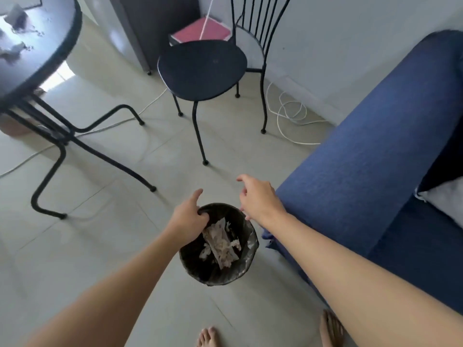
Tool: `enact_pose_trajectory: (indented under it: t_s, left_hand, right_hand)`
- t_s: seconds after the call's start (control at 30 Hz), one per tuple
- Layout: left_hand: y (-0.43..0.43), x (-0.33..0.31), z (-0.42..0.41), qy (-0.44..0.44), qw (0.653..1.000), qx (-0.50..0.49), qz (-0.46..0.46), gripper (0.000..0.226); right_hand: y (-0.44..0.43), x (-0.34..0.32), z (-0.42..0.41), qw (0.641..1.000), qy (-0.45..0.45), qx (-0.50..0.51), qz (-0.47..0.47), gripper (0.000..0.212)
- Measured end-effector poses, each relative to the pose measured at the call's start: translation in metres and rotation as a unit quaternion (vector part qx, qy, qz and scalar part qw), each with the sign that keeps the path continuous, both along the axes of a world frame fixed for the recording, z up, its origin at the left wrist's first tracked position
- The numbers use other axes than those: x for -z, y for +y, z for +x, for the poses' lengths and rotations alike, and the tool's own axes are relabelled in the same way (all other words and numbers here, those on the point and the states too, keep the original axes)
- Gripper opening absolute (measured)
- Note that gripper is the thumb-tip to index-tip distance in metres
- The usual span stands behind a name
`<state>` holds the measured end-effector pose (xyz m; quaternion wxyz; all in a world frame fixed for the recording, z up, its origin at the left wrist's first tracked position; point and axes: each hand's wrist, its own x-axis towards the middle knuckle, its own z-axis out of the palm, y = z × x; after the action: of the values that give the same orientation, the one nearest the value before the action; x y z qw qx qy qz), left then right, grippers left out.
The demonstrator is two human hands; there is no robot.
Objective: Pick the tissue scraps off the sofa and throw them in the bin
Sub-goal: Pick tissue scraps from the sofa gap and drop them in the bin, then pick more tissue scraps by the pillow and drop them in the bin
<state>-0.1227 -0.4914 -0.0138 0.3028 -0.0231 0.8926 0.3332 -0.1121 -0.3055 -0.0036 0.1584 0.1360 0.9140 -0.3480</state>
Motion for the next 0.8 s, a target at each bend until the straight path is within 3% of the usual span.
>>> enact_pose_trajectory:
  t_s: [0.17,0.37,0.57,0.8]
  left_hand:
    - [0.076,-0.062,-0.019,0.057,0.998,0.031,0.000,0.067]
    - [0.216,-0.105,-0.020,0.121,0.989,0.072,0.035,0.064]
    - [0.357,-0.106,0.005,0.174,0.974,0.139,0.044,0.061]
    - [0.487,-0.062,0.034,0.207,0.932,0.295,0.039,0.057]
  right_hand:
    - [0.075,-0.076,-0.001,0.994,0.099,0.049,-0.005,0.037]
    - [0.210,-0.117,0.031,0.985,0.117,0.128,0.023,0.035]
    - [0.338,-0.094,0.087,0.974,0.094,0.199,0.051,0.030]
    - [0.451,-0.040,0.128,0.965,0.049,0.251,0.059,0.028]
